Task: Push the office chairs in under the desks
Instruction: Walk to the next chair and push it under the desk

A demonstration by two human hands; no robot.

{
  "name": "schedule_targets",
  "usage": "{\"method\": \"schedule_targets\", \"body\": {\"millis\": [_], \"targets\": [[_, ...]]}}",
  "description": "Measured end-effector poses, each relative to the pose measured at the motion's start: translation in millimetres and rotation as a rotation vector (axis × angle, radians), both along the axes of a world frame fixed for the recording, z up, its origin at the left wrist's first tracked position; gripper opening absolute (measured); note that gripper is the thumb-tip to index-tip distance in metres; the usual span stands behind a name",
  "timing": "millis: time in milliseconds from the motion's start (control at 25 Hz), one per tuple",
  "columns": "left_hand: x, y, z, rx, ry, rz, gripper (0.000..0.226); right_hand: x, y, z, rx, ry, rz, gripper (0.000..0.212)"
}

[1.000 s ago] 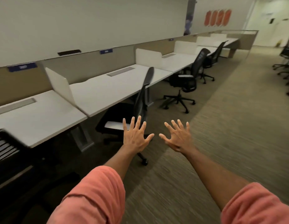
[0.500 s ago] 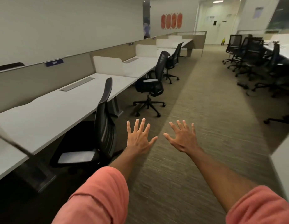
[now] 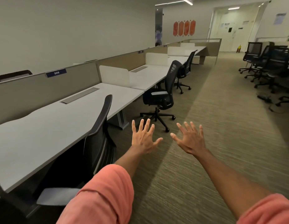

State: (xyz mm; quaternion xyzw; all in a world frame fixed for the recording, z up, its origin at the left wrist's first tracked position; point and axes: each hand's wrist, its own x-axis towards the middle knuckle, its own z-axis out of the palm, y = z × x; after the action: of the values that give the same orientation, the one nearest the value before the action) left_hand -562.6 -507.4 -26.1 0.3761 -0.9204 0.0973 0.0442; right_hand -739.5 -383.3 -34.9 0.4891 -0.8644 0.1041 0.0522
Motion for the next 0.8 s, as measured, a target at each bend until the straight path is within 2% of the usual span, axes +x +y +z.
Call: {"method": "schedule_targets", "body": {"millis": [200, 400, 600, 800], "targets": [[-54.0, -52.8, -10.0, -0.011, 0.014, 0.098, 0.085, -65.3, -71.4, -2.5, 0.011, 0.005, 0.099, 0.078], [-81.9, -101.1, -8.0, 0.013, 0.076, 0.321, 0.086, -108.3, -150.5, 1.0, 0.027, 0.007, 0.3, 0.077], [-68.8, -133.5, 2.7, 0.034, 0.1, 0.542, 0.084, -97.6, -227.6, 2.0, 0.027, -0.009, 0.513, 0.076], [-18.5, -169.7, 12.9, 0.013, 0.106, 0.741, 0.081, -47.6, -312.1, 11.6, 0.008, -0.022, 0.741, 0.078]]}}
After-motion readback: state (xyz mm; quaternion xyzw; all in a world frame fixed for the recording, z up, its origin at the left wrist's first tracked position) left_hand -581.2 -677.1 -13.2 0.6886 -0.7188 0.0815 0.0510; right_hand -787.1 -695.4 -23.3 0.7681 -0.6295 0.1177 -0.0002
